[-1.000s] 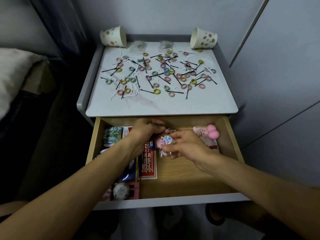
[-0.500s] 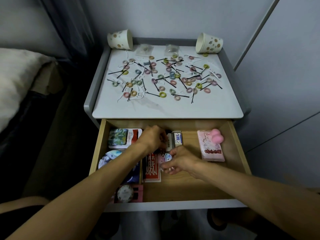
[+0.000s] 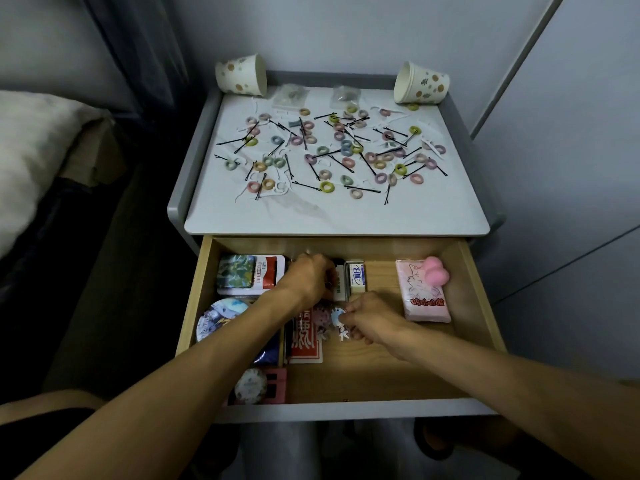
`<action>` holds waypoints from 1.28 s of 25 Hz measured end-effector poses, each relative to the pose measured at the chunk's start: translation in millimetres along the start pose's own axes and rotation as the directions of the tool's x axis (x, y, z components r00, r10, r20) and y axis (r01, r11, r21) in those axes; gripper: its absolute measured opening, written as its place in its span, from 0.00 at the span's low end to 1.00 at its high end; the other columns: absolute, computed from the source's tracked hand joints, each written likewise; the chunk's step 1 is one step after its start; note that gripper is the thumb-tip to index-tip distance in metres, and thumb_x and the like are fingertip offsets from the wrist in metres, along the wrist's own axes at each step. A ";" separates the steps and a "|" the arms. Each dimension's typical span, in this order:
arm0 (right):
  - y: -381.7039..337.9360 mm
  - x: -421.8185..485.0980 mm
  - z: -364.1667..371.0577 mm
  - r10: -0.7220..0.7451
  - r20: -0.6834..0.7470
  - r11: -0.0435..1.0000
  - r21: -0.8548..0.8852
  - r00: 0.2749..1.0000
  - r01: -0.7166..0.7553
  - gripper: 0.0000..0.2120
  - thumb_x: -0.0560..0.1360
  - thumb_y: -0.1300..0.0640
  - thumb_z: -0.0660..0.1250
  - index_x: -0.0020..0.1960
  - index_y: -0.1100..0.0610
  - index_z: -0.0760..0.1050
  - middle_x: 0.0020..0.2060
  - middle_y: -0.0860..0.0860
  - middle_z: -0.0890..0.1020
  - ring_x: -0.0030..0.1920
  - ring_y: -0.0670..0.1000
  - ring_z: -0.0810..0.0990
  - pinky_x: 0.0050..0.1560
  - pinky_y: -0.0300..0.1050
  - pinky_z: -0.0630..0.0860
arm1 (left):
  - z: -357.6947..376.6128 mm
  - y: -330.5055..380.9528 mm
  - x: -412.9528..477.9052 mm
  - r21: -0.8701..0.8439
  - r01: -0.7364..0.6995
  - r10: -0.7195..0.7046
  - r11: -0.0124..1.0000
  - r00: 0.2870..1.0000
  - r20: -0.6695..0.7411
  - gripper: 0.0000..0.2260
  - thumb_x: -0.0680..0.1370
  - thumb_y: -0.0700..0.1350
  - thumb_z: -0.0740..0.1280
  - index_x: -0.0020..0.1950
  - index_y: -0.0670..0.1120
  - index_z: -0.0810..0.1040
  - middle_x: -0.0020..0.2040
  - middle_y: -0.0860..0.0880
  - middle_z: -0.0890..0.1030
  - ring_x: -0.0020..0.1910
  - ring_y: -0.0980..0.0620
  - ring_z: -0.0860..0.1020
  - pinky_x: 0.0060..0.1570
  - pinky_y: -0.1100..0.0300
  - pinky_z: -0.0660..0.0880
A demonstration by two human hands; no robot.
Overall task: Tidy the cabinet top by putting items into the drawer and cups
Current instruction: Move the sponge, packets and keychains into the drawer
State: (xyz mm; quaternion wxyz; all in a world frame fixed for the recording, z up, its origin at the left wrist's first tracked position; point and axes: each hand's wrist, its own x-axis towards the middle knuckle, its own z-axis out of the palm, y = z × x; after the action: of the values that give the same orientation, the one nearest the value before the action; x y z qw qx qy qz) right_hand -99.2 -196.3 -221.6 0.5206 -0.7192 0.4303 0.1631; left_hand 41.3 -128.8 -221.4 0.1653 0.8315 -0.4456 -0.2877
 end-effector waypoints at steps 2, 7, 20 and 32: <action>1.8 2.2 -1.7 0.013 -0.032 1.000 0.000 0.999 -0.013 0.01 0.79 0.61 0.66 0.49 0.56 0.76 0.37 0.53 0.79 0.32 0.46 0.76 0.28 0.36 0.71 | 0.9 -0.2 1.2 0.003 0.000 0.000 1.000 1.000 0.005 0.12 0.70 0.37 0.76 0.53 0.44 0.83 0.53 0.42 0.83 0.53 0.47 0.80 0.48 0.63 0.75; 2.8 6.3 -6.8 0.031 -0.079 0.998 0.060 0.996 -0.027 0.08 0.76 0.64 0.69 0.55 0.60 0.77 0.38 0.56 0.83 0.32 0.48 0.81 0.35 0.40 0.81 | 3.3 -0.3 1.9 0.026 -0.012 0.013 1.000 1.000 -0.013 0.12 0.70 0.36 0.75 0.53 0.44 0.83 0.52 0.43 0.83 0.52 0.47 0.81 0.45 0.65 0.72; -2.7 0.3 -1.7 -0.029 0.000 0.999 0.035 1.000 0.029 0.11 0.77 0.66 0.67 0.59 0.67 0.73 0.45 0.63 0.82 0.33 0.50 0.80 0.33 0.36 0.79 | 6.2 -4.1 2.7 0.070 -0.011 0.014 0.997 0.999 -0.047 0.12 0.71 0.35 0.72 0.53 0.46 0.83 0.52 0.40 0.81 0.49 0.43 0.82 0.44 0.61 0.74; 8.6 11.0 -6.4 -0.080 -0.146 0.997 -0.023 0.986 0.077 0.09 0.73 0.68 0.72 0.40 0.57 0.75 0.35 0.60 0.84 0.33 0.54 0.84 0.41 0.49 0.84 | 6.6 -4.3 -2.7 0.166 -0.039 0.054 0.985 0.995 -0.082 0.09 0.74 0.39 0.70 0.54 0.45 0.81 0.52 0.39 0.81 0.50 0.39 0.81 0.45 0.56 0.75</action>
State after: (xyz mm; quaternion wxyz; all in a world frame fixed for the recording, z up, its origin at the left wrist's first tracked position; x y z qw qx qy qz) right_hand -101.0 -207.7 -231.8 0.4872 -0.7501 0.4375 0.0927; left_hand 38.8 -124.2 -228.0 0.1221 0.8433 -0.4796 -0.2098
